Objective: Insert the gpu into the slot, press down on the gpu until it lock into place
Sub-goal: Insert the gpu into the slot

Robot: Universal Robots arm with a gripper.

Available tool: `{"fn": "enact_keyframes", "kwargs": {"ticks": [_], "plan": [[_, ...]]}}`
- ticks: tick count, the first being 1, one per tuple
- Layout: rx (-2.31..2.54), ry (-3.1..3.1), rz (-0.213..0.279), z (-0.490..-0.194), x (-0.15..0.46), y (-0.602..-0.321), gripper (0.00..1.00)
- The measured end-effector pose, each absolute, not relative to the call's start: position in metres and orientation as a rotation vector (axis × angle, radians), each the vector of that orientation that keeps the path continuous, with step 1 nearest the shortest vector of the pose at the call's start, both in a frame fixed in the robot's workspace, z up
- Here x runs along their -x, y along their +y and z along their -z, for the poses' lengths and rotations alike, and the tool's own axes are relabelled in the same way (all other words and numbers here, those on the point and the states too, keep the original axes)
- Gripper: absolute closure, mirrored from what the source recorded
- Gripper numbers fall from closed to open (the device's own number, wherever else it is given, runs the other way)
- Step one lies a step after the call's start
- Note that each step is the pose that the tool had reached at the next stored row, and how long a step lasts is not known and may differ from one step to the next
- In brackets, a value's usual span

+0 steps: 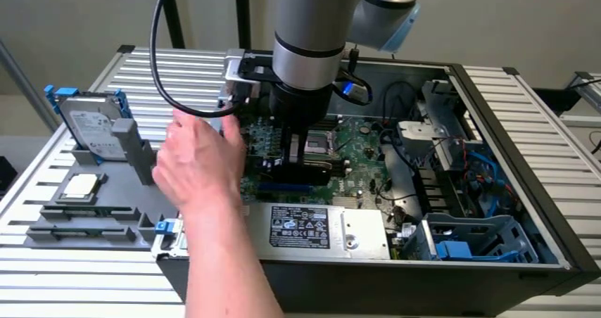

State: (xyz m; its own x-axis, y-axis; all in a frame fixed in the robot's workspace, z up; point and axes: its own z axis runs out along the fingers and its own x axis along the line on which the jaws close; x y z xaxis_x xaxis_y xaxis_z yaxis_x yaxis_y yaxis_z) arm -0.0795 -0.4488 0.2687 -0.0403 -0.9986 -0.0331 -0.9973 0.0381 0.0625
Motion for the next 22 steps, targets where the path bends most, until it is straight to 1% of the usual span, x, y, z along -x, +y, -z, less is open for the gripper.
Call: {"fn": "enact_keyframes", "kwargs": {"ticks": [14, 16, 17, 22], "plan": [[-2.163, -2.249, 0.106, -0.2687, 0.0796, -0.4488, 0.74], [-2.163, -2.249, 0.106, -0.2687, 0.0796, -0.4488, 0.73], [-2.163, -2.249, 0.106, -0.2687, 0.0795, -0.4488, 0.66], [-2.163, -2.249, 0.106, -0.2687, 0.0795, -0.4488, 0.66]]}}
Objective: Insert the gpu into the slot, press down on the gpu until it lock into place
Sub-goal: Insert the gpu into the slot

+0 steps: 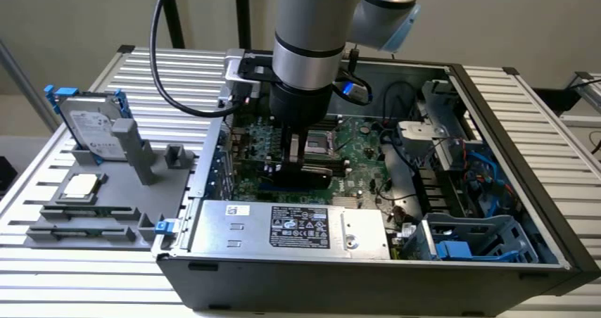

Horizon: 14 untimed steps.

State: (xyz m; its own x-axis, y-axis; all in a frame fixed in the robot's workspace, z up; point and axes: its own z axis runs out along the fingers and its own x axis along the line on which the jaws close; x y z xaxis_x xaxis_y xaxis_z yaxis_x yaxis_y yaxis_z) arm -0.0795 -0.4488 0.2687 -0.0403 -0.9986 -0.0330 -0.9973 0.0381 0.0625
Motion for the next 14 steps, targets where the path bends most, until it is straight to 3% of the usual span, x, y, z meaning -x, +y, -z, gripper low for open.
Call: {"fn": "enact_keyframes", "kwargs": {"ticks": [14], "plan": [[-2.172, -2.259, 0.087, -0.266, 0.0802, -0.4488, 0.66]]}}
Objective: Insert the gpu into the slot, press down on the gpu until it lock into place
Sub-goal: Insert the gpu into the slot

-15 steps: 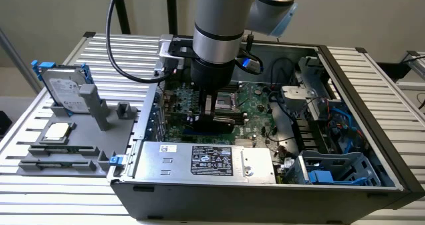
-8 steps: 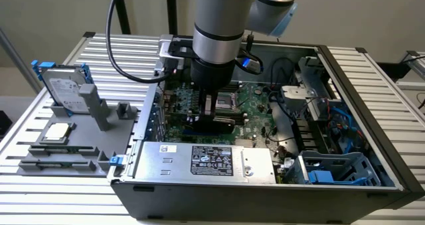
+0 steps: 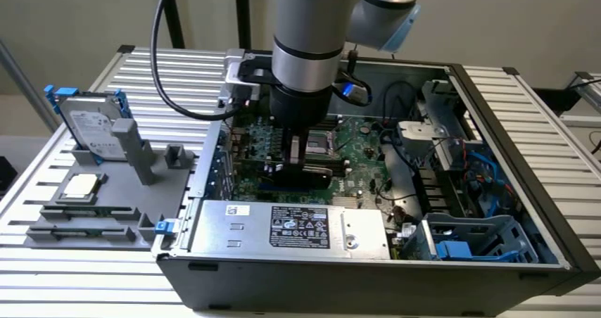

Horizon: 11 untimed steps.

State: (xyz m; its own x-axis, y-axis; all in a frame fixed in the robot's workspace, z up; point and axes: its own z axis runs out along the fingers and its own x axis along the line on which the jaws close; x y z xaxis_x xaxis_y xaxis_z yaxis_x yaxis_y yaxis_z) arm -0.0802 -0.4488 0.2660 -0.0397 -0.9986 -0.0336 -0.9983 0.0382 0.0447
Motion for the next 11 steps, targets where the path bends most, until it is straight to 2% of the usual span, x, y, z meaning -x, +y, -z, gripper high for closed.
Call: {"fn": "enact_keyframes", "kwargs": {"ticks": [11], "plan": [[-2.172, -2.259, 0.086, -0.2619, 0.0841, -0.4488, 0.66]]}}
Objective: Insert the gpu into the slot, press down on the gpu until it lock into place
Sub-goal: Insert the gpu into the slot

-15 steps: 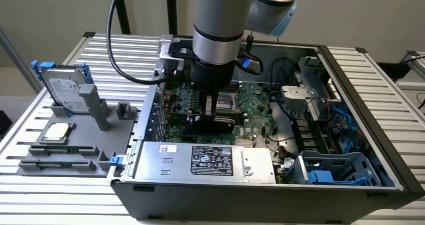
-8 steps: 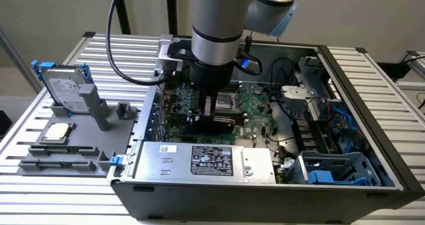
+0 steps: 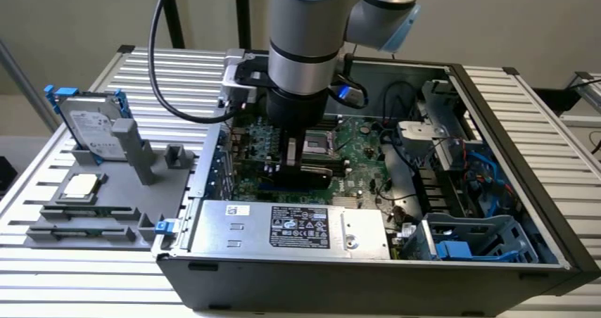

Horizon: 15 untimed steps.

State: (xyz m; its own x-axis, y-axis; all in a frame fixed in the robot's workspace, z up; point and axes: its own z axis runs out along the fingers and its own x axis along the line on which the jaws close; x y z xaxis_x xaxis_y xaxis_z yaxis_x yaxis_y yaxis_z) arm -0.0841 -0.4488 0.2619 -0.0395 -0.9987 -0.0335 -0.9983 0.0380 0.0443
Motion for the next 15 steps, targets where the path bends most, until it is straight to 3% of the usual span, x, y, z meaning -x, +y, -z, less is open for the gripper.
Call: {"fn": "enact_keyframes", "kwargs": {"ticks": [5, 6, 15], "plan": [[-2.172, -2.258, 0.086, -0.2614, 0.0845, -0.4489, 0.68], [-2.172, -2.258, 0.086, -0.2613, 0.0845, -0.4488, 0.74], [-2.172, -2.259, 0.086, -0.2637, 0.0845, -0.4488, 0.74]]}}
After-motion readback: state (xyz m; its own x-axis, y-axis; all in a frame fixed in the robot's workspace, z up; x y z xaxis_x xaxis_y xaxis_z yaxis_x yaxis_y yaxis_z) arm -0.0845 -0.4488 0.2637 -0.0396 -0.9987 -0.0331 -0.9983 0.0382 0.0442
